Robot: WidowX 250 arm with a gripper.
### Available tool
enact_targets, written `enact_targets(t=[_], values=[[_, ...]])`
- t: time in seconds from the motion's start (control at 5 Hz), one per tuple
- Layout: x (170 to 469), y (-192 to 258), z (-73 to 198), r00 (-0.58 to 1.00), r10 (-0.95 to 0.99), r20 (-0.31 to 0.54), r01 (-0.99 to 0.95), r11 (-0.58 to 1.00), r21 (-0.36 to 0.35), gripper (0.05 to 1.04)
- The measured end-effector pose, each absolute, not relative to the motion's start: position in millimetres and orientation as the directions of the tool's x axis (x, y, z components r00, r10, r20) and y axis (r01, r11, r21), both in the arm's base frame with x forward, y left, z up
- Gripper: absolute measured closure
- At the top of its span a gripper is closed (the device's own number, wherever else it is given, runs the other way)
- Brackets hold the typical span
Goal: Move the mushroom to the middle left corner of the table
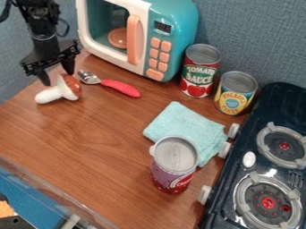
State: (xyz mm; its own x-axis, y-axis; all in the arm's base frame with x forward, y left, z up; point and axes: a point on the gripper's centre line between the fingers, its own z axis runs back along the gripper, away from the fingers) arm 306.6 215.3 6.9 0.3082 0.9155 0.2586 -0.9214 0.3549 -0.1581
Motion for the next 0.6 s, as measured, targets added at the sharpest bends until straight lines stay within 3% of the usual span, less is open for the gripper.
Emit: enact_targets(t=[0.2,0.6], values=[[307.6,216.1,18.3,0.303,0.913,0.272,-0.919,0.356,-0.171,0.07],[297.5,215.9,84.3,0.234,0.912,0.337,-0.894,0.338,-0.295,0.081]])
